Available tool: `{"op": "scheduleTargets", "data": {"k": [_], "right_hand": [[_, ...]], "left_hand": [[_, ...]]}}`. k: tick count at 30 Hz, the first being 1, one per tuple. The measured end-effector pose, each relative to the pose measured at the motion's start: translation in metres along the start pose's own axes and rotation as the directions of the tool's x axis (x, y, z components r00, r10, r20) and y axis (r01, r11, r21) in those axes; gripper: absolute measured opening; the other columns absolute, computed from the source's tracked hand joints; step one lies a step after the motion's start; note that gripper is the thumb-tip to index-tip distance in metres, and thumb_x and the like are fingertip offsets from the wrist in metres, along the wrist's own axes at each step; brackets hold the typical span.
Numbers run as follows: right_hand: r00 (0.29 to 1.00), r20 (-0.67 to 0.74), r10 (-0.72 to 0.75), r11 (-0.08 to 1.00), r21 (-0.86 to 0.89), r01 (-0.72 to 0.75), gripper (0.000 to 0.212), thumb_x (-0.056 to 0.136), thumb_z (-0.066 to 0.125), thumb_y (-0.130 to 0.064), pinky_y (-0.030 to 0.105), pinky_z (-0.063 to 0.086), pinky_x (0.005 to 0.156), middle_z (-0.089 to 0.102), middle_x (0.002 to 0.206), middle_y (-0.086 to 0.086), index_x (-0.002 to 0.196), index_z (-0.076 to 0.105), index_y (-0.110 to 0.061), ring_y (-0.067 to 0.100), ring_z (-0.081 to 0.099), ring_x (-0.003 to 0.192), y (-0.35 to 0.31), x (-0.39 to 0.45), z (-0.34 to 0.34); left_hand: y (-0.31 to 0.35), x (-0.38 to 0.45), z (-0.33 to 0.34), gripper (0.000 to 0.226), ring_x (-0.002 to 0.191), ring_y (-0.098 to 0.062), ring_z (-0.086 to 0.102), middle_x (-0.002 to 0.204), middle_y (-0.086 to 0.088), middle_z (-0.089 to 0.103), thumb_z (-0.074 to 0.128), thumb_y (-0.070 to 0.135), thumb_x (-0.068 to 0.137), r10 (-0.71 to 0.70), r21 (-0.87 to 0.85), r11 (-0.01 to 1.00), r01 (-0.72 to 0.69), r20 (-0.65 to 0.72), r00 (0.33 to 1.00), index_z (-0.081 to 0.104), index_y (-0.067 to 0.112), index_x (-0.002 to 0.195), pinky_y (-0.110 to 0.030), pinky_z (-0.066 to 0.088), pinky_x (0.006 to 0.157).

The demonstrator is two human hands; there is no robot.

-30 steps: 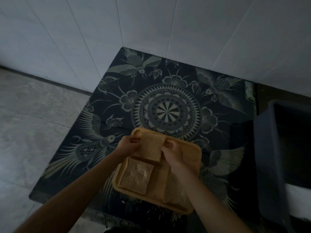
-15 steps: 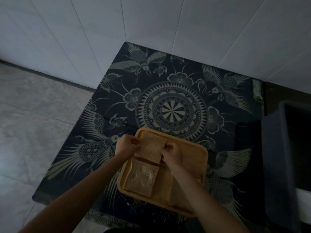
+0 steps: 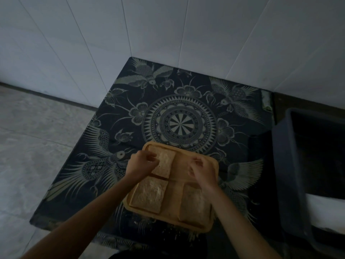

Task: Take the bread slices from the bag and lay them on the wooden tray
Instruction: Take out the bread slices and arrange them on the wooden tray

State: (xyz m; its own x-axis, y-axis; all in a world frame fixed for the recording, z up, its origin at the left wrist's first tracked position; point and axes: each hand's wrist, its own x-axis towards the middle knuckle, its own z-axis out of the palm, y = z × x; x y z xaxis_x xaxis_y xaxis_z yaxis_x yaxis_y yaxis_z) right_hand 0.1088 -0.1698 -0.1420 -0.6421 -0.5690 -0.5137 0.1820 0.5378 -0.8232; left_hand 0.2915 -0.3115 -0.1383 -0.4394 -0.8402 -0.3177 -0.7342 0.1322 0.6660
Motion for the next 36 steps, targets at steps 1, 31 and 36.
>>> {"op": "scheduleTargets", "data": {"k": [1, 31, 36], "right_hand": [[1.000, -0.016, -0.012, 1.000, -0.020, 0.011, 0.005, 0.099, 0.064, -0.020, 0.038, 0.064, 0.078, 0.071, 0.101, 0.008, 0.102, 0.067, -0.022, 0.018, 0.072, 0.084, 0.001, -0.003, -0.009], [0.986, -0.104, 0.132, 0.983, -0.111, -0.143, 0.042, 0.084, 0.081, -0.027, 0.037, 0.061, 0.079, 0.068, 0.105, -0.004, 0.119, 0.061, -0.019, 0.011, 0.067, 0.092, 0.110, -0.066, -0.066], [0.985, -0.082, 0.149, 0.988, 0.058, -0.145, 0.039, 0.078, 0.087, -0.024, 0.030, 0.058, 0.073, 0.072, 0.101, -0.003, 0.110, 0.065, -0.023, 0.013, 0.070, 0.091, 0.097, -0.054, -0.067]], "left_hand": [[0.004, -0.006, 0.005, 0.031, 0.082, -0.001, 0.070, 0.089, 0.010, 0.076, 0.075, 0.035, 0.081, 0.011, -0.016, 1.000, -0.011, 0.029, 1.000, 0.076, 0.021, 0.109, -0.018, 0.054, 0.068], [0.019, -0.099, 0.111, 0.020, 0.074, -0.002, 0.064, 0.077, 0.013, 0.068, 0.079, 0.026, 0.075, -0.131, -0.029, 0.990, 0.140, 0.210, 0.969, 0.074, 0.020, 0.093, -0.017, 0.047, 0.060], [0.029, -0.086, 0.102, 0.019, 0.085, -0.013, 0.070, 0.090, 0.003, 0.073, 0.078, 0.022, 0.078, -0.136, -0.147, 0.974, 0.171, 0.223, 0.965, 0.073, 0.019, 0.097, -0.034, 0.059, 0.078]]}}
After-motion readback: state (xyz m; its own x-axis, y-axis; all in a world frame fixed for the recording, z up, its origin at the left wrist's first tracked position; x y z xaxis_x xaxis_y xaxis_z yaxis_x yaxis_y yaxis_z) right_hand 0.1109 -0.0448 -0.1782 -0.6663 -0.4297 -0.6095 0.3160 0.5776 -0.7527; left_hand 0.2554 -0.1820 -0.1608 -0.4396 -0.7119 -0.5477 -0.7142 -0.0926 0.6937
